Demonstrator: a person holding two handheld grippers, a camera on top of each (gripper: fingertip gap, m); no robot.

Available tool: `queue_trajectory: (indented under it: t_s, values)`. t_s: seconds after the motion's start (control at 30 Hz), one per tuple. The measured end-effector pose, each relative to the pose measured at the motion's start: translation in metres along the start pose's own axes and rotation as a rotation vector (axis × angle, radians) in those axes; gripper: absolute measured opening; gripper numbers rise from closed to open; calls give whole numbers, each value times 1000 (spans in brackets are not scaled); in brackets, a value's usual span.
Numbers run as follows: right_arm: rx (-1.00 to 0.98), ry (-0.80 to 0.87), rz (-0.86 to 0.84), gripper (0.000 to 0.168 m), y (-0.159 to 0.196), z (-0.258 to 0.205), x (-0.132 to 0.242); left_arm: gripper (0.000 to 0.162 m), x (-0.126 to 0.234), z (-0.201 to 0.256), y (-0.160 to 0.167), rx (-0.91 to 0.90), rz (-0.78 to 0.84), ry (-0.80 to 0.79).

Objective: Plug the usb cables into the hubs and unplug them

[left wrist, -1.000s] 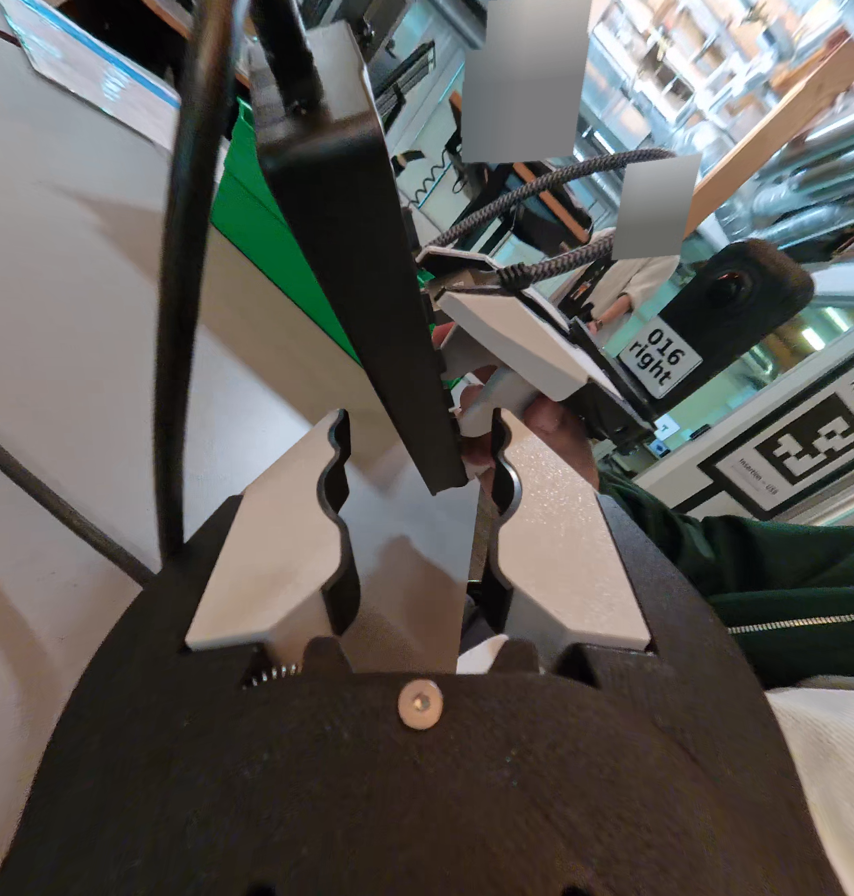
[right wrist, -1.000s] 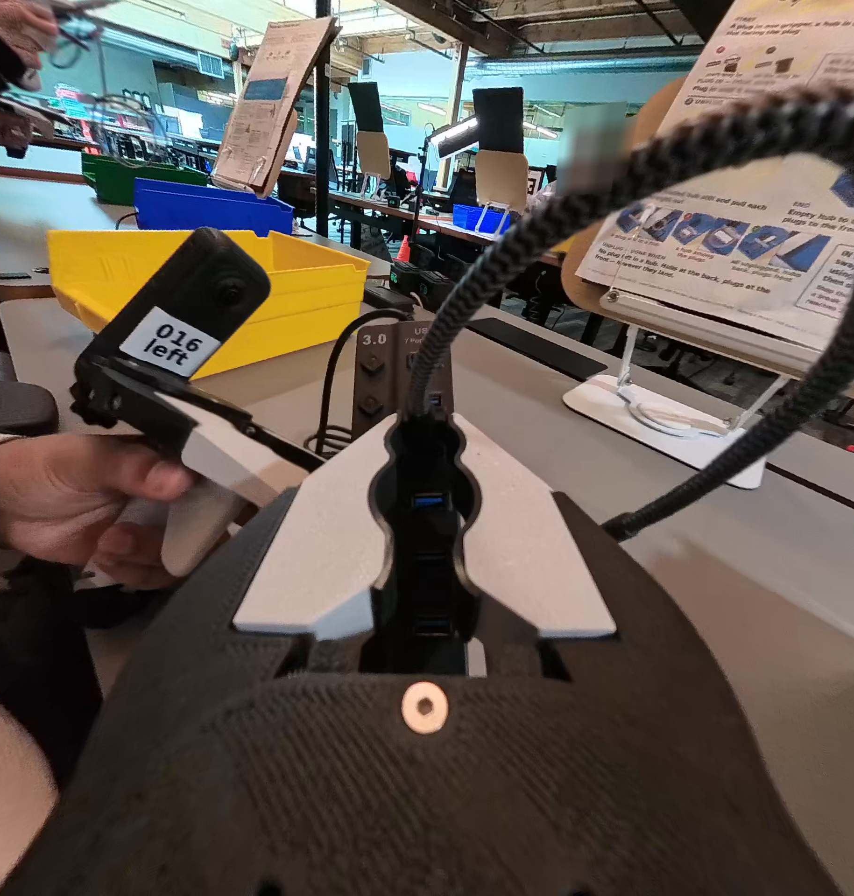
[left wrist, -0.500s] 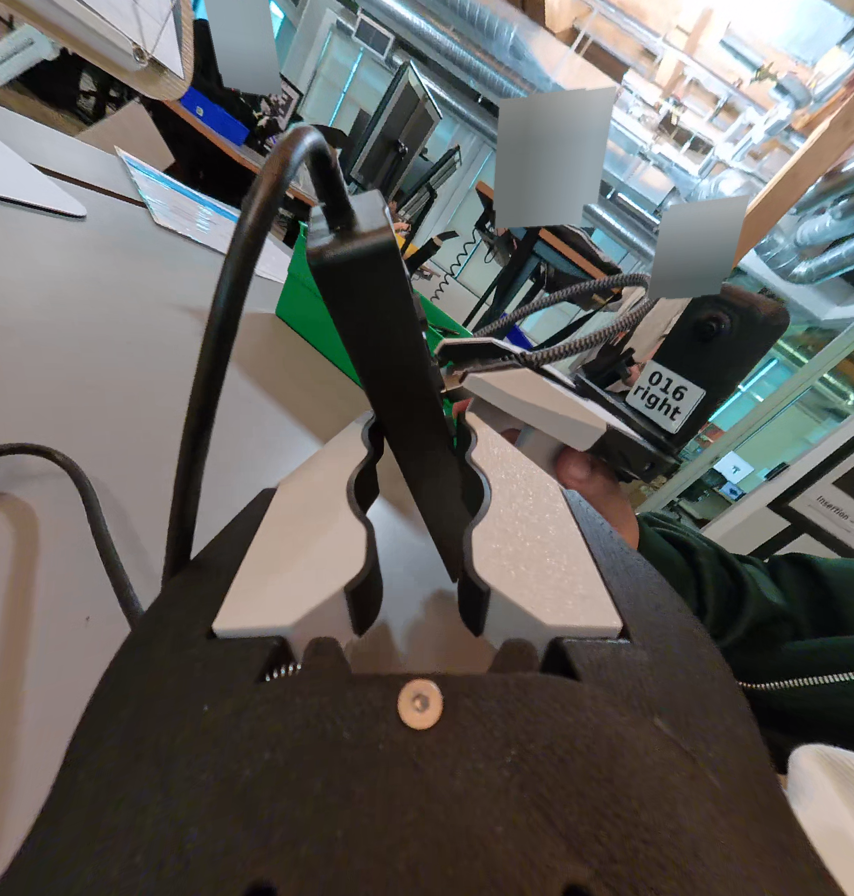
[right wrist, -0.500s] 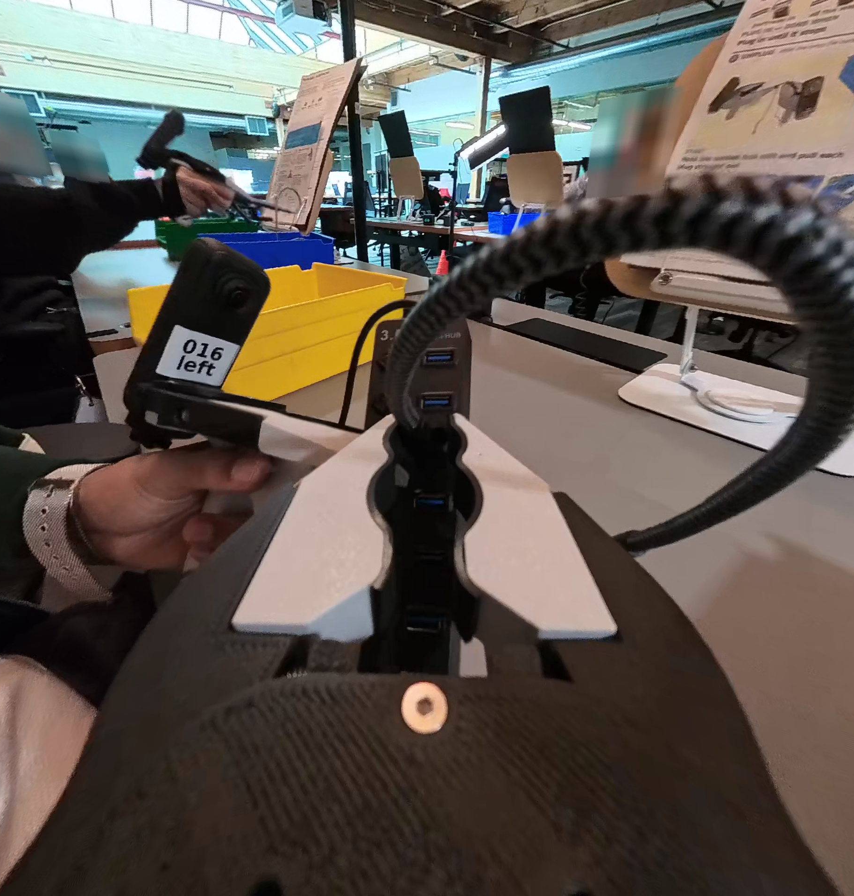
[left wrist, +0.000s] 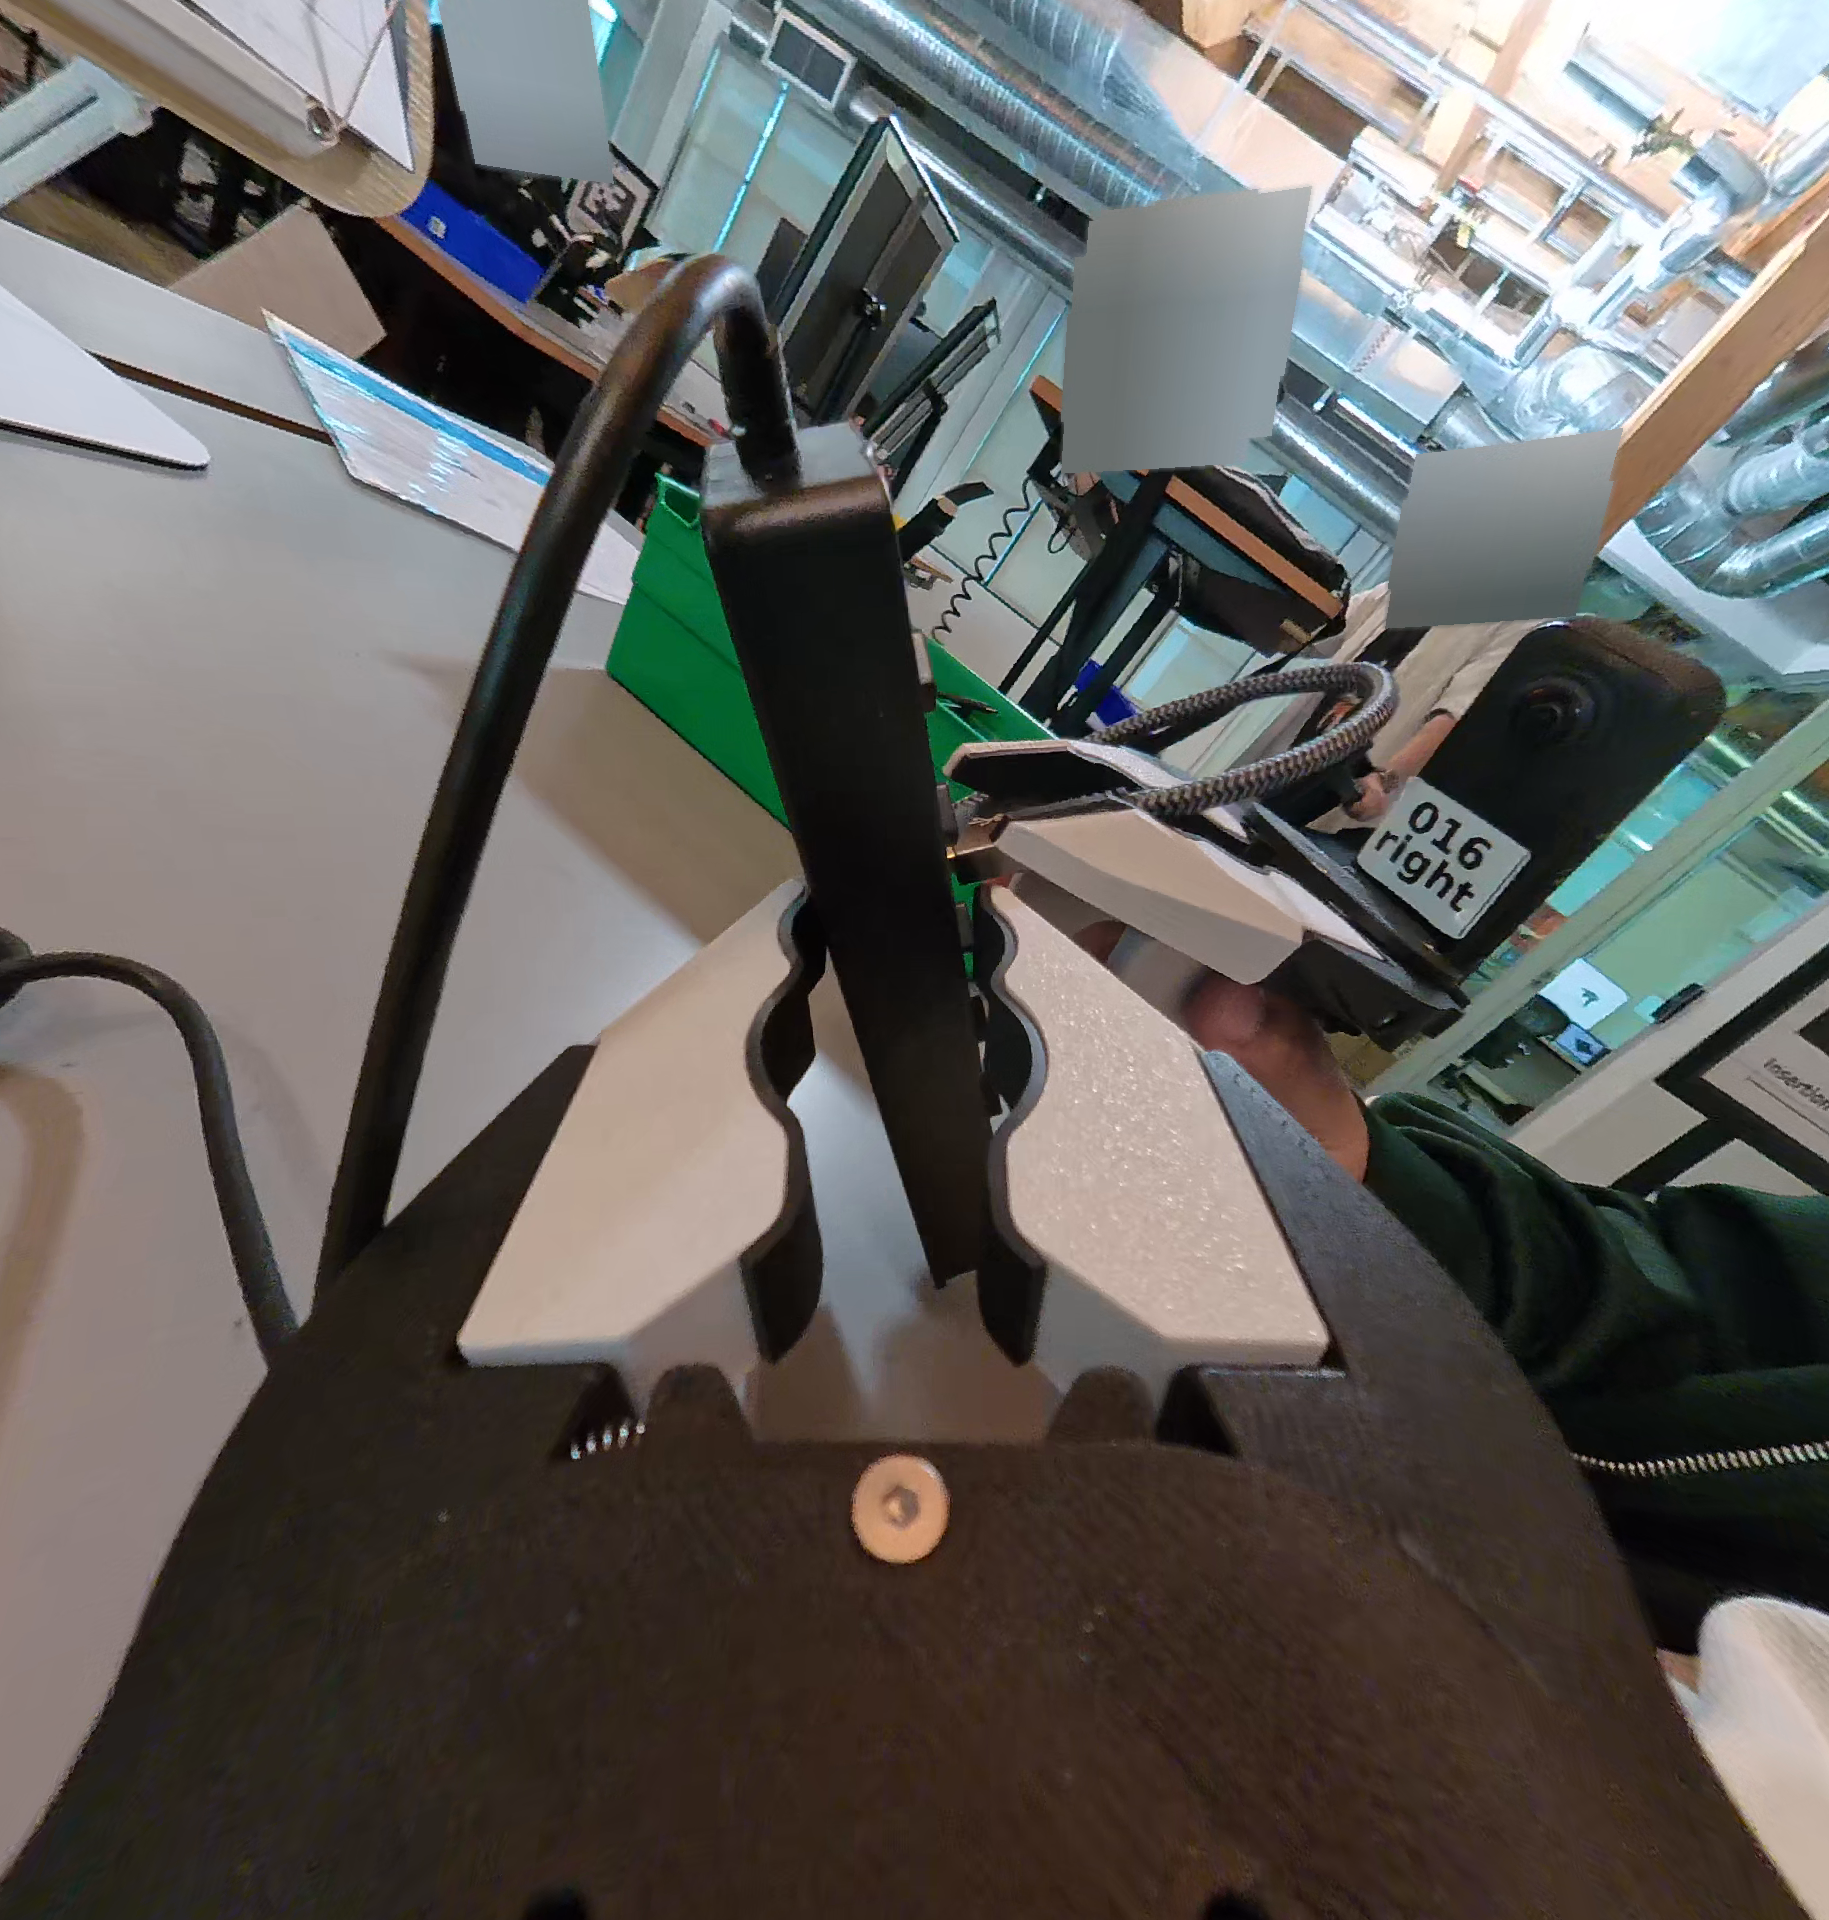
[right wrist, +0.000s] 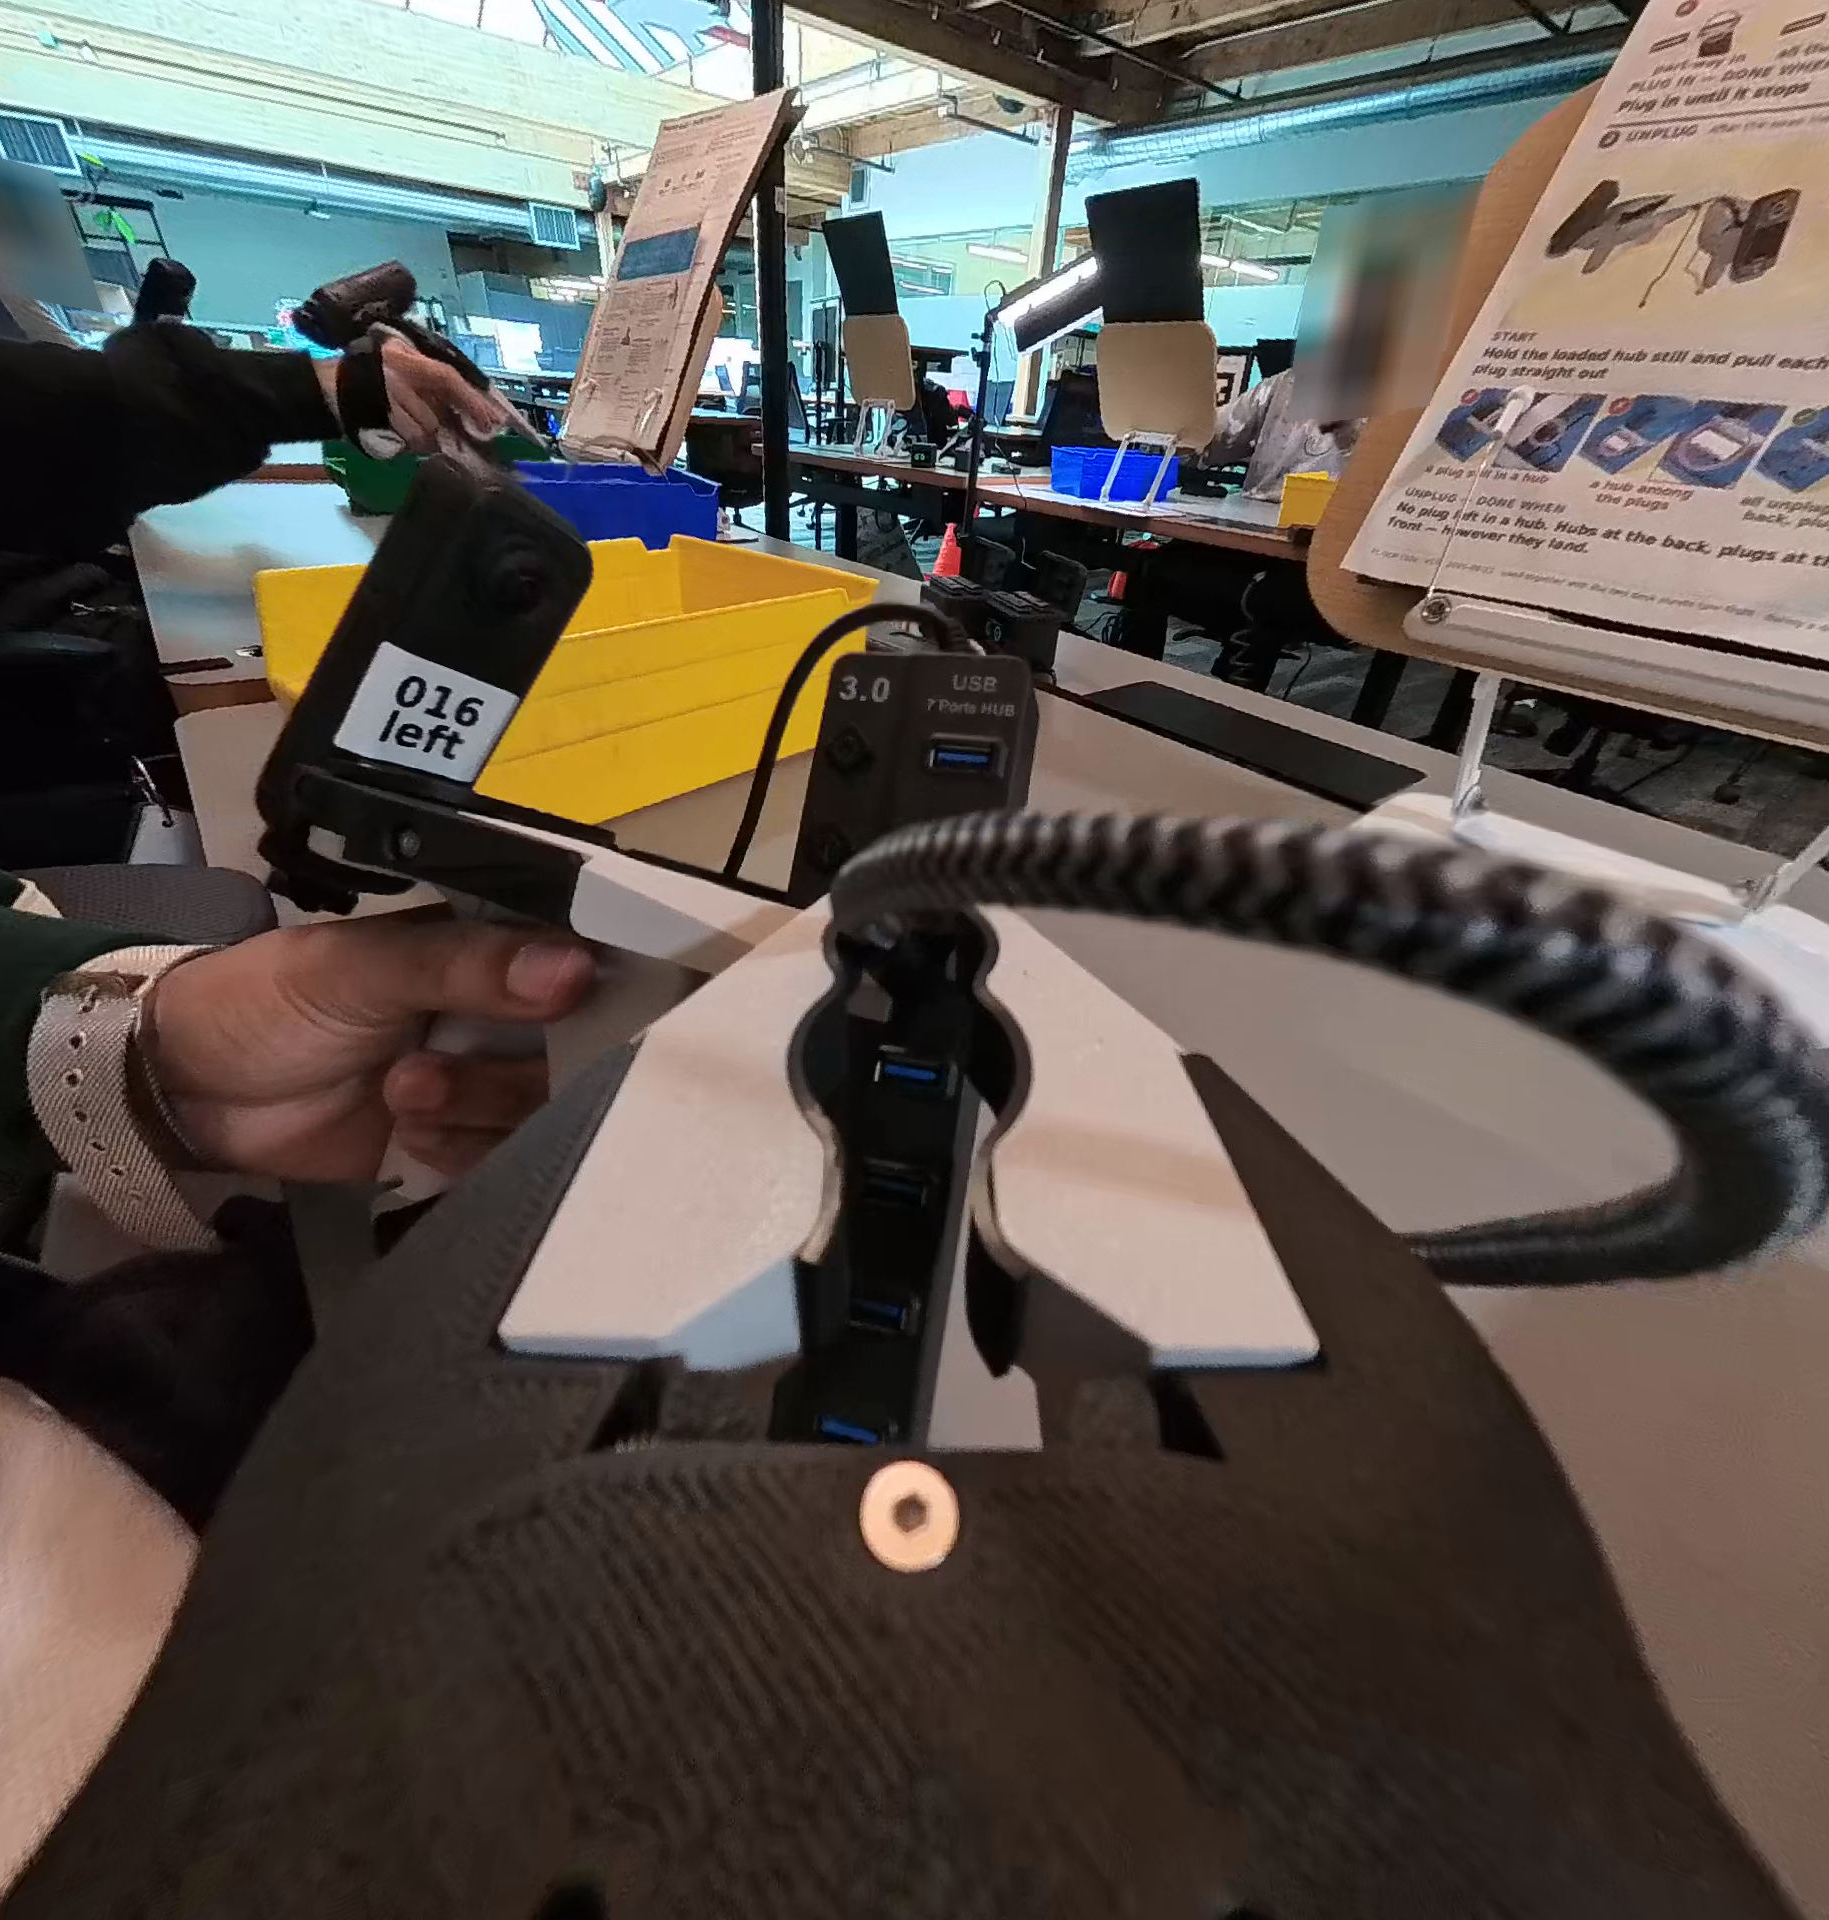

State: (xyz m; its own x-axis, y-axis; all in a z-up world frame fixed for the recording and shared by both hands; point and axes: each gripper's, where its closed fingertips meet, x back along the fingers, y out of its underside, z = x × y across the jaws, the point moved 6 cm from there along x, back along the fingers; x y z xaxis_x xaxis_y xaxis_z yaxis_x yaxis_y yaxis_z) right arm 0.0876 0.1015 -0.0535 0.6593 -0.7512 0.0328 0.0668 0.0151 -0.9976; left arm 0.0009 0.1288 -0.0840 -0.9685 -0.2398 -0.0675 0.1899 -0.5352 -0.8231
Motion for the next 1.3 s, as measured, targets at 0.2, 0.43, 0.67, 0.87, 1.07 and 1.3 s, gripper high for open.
queue_trajectory:
  t_s: [0.2,0.43,0.67,0.87,1.07,1.3]
  values:
    - [21,36,-27,15,1,2,0,26,1,-3,-1,35,12,-9]
    - [17,50,-16,15,0,5,2,32,5,-4,-8,117,78,41]
    - [86,13,-43,15,3,-4,-1,31,8,-13,-10,181,105,16]
    - [279,-15,-49,7,2,-24,-4,31,8,-15,-10,215,109,20]
    - [293,-22,-76,7,6,-28,-7,22,10,-19,-13,240,123,5]
    - [247,14,-127,25,16,-19,-12,21,16,-22,-19,182,177,-62]
